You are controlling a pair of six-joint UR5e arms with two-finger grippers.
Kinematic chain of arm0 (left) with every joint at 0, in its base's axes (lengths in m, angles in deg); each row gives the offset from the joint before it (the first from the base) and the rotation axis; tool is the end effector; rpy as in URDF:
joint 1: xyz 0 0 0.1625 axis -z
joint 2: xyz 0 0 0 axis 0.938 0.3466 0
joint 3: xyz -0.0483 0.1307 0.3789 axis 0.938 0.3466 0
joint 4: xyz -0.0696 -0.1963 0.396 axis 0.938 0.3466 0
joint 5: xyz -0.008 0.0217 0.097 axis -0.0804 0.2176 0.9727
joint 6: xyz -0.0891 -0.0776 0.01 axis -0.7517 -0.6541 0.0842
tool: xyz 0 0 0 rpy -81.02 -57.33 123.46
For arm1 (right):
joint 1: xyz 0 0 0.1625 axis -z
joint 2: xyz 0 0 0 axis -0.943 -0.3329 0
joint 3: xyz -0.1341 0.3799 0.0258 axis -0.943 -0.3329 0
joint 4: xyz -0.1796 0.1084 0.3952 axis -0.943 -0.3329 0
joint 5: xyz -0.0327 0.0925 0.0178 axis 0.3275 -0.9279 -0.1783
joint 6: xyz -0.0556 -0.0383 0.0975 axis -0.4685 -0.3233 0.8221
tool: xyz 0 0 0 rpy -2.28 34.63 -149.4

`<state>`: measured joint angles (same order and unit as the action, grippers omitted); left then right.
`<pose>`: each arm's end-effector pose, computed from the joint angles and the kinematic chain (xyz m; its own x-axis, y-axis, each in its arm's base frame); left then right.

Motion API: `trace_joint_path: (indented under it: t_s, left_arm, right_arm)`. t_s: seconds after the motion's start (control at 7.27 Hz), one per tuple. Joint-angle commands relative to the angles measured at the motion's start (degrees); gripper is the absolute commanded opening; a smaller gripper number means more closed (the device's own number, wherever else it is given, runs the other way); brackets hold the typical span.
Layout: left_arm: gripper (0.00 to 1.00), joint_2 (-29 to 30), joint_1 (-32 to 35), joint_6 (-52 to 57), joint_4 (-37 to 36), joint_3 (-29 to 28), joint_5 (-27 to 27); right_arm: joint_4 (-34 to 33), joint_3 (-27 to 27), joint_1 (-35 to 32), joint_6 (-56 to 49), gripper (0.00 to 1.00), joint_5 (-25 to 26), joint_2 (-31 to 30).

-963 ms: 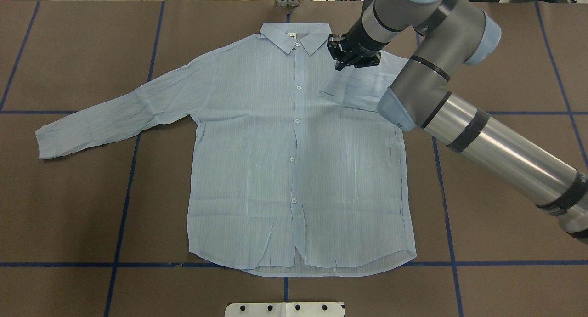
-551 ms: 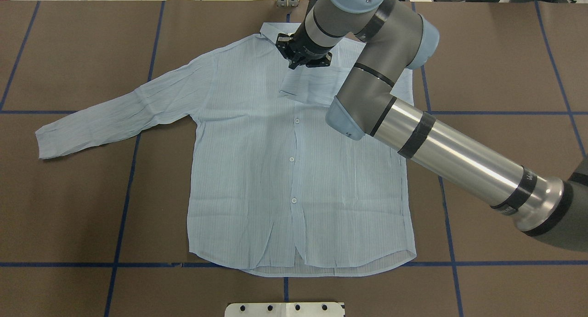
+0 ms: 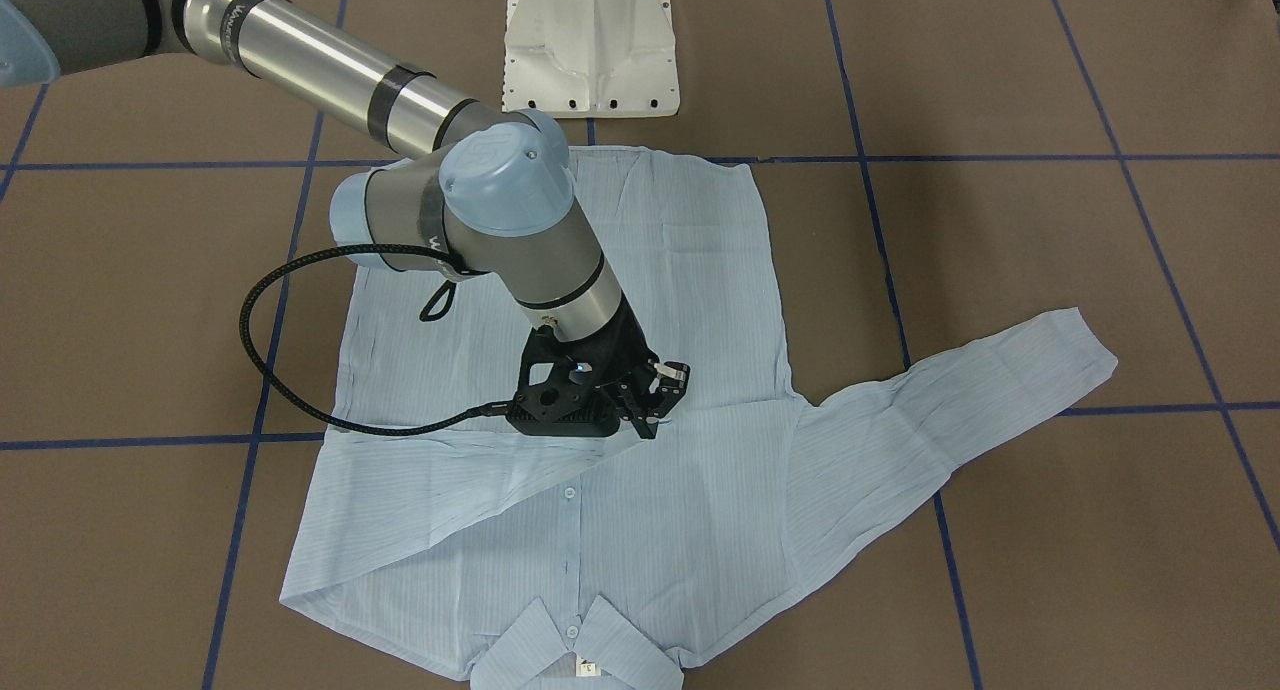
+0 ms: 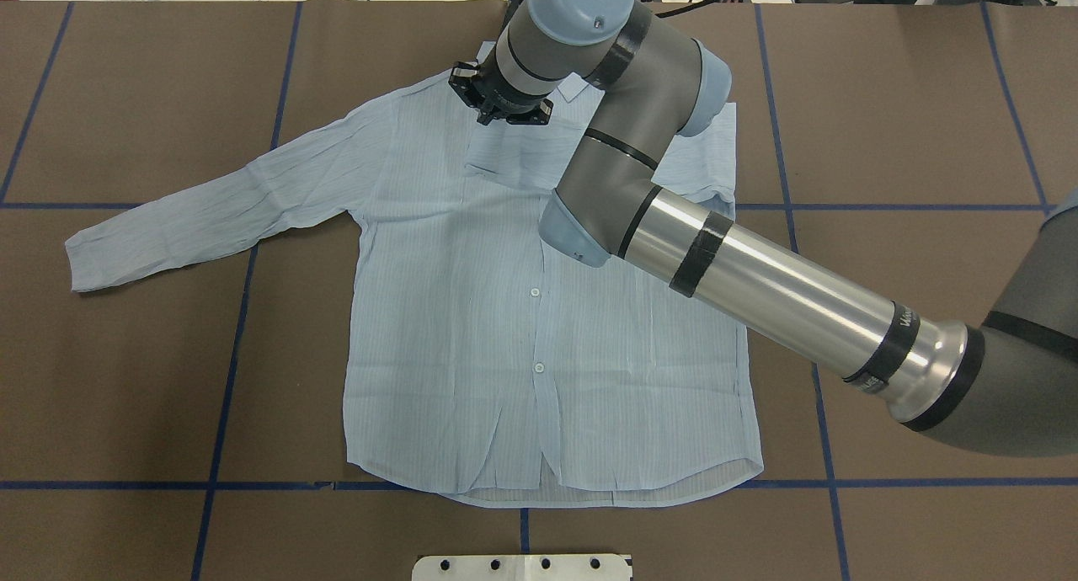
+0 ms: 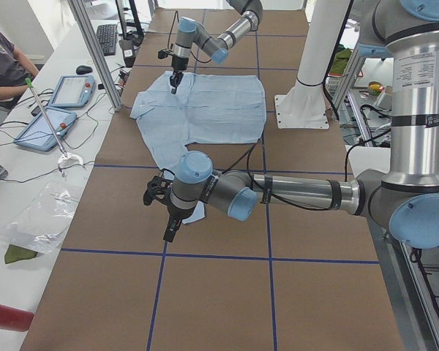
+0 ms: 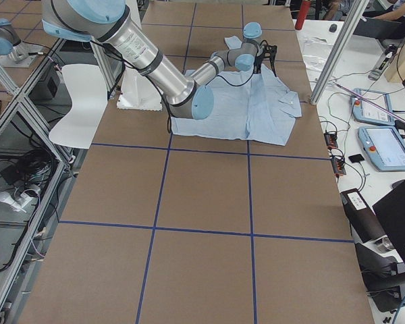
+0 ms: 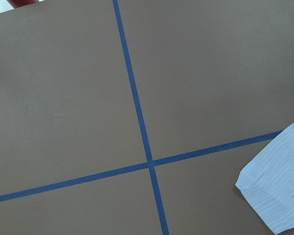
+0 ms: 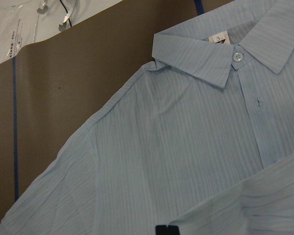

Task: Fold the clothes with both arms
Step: 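Carry the grasped sleeve with the right gripper across the shirt toward the collar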

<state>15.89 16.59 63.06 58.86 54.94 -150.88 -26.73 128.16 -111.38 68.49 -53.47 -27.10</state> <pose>-0.0238 -0.5288 0.5818 0.7521 0.2177 -0.6220 0.0359 0.9289 0.3686 -0.5808 -0.6240 0.0932 0.3722 0.1798 0.9106 -0.3392 0.9396 -0.0469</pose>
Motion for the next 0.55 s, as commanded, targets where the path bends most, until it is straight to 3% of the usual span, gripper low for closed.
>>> trace_joint_path:
  t_s: [0.0,0.28,0.41]
  left_arm:
    - [1.0,0.0,0.0,-0.1,0.0,0.1,0.0]
    - [1.0,0.0,0.0,-0.1,-0.1,0.1,-1.3]
    - [1.0,0.0,0.0,-0.1,0.0,0.1,-1.5]
  right_arm:
    - [0.1,-1.1,0.2,0.1,0.0,0.4,1.0]
    - [0.1,-1.3,0.6,0.1,0.0,1.1,1.0]
    - [0.1,-1.3,1.1,0.1,0.21,2.4,1.1]
